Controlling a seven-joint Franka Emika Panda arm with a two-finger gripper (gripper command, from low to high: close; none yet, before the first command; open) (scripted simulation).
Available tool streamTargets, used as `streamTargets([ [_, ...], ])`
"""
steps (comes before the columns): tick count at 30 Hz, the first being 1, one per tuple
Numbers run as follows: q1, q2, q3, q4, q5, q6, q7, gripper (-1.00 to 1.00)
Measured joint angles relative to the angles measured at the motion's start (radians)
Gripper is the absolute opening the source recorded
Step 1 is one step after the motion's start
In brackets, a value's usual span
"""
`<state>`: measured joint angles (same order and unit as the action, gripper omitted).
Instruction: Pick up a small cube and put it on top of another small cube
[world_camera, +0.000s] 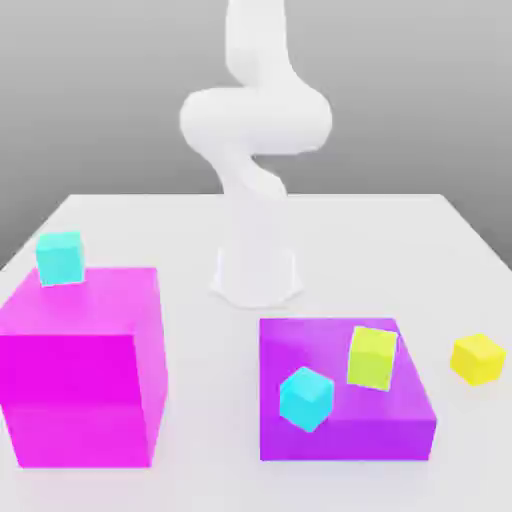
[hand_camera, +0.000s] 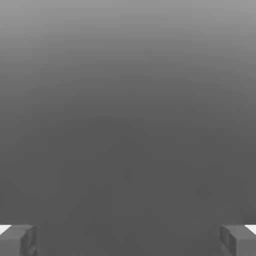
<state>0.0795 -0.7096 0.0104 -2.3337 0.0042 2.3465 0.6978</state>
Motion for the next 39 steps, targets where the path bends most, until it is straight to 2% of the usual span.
streamTargets([
  [9, 0.268, 0.332, 0.068, -0.123, 0.021, 0.172, -0.380, 0.00],
  [17, 0.455, 0.622, 0.184, -0.231, 0.006, 0.321, -0.686, 0.00],
  [23, 0.591, 0.845, 0.235, -0.302, -0.104, 0.436, -0.828, 0.00],
  [28, 0.667, 1.028, 0.145, -0.276, -0.223, 0.574, -0.759, 0.00],
  [29, 0.682, 1.053, 0.127, -0.271, -0.236, 0.594, -0.750, -1.00],
  [36, 0.682, 1.055, 0.127, -0.271, -0.238, 0.593, -0.748, -1.00],
  [39, 0.650, 0.968, 0.172, -0.289, -0.180, 0.525, -0.793, -1.00],
])
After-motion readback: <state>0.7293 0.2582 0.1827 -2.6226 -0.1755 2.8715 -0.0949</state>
